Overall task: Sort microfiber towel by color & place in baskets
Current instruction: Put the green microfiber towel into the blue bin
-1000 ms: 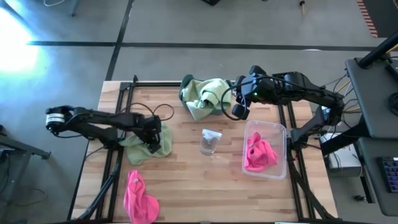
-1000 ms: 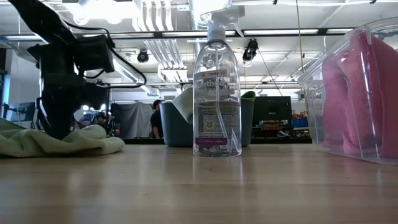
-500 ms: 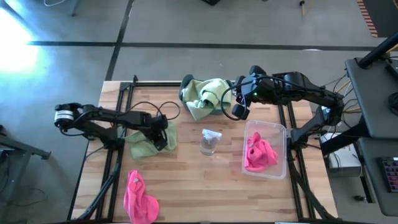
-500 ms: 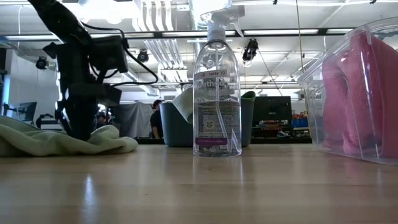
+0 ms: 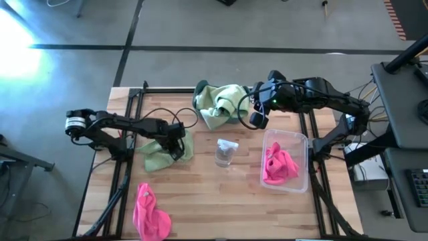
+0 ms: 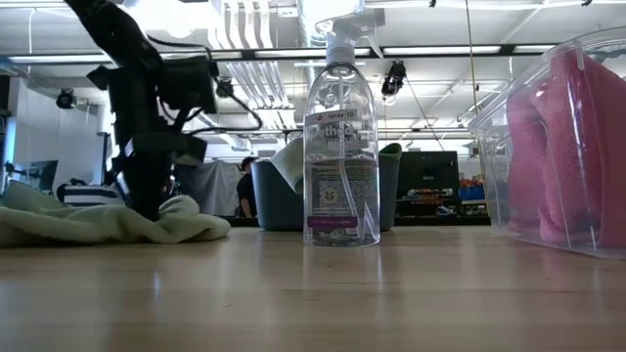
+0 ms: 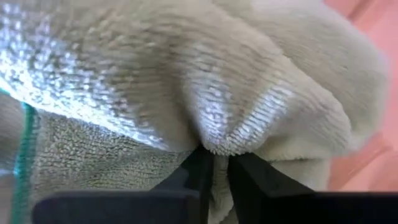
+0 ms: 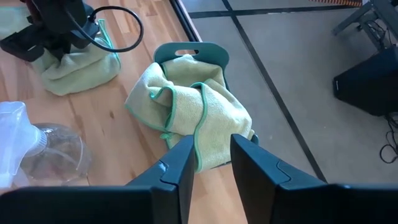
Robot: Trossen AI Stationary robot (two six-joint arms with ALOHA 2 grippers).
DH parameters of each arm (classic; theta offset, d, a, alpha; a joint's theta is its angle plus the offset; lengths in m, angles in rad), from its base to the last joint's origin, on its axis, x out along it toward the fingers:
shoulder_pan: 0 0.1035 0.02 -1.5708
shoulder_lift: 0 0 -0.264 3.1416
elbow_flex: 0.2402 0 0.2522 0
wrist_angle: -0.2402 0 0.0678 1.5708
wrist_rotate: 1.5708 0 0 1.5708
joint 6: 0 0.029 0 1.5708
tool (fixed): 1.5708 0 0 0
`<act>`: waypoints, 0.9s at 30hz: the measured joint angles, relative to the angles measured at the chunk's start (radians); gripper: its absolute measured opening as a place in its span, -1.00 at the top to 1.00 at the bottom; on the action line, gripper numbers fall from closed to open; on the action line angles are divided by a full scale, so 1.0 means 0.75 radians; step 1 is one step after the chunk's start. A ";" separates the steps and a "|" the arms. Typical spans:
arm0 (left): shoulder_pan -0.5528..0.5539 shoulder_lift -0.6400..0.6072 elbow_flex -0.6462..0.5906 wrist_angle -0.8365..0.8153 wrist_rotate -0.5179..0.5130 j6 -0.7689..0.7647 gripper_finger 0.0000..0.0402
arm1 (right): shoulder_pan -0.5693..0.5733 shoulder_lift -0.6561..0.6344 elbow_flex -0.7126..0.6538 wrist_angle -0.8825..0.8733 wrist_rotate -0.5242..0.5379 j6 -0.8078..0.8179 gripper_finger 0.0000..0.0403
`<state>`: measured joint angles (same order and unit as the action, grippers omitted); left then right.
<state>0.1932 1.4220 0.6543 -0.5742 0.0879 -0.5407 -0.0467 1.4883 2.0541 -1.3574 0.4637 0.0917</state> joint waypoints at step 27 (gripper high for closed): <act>0.009 -0.016 0.910 -0.259 -0.366 0.560 1.00 | 0.000 0.000 -0.004 0.000 0.000 0.028 0.55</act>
<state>0.1997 1.4097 1.3364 -0.7686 -0.1862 -0.1209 -0.0467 1.4885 2.0510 -1.3571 0.4637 0.1124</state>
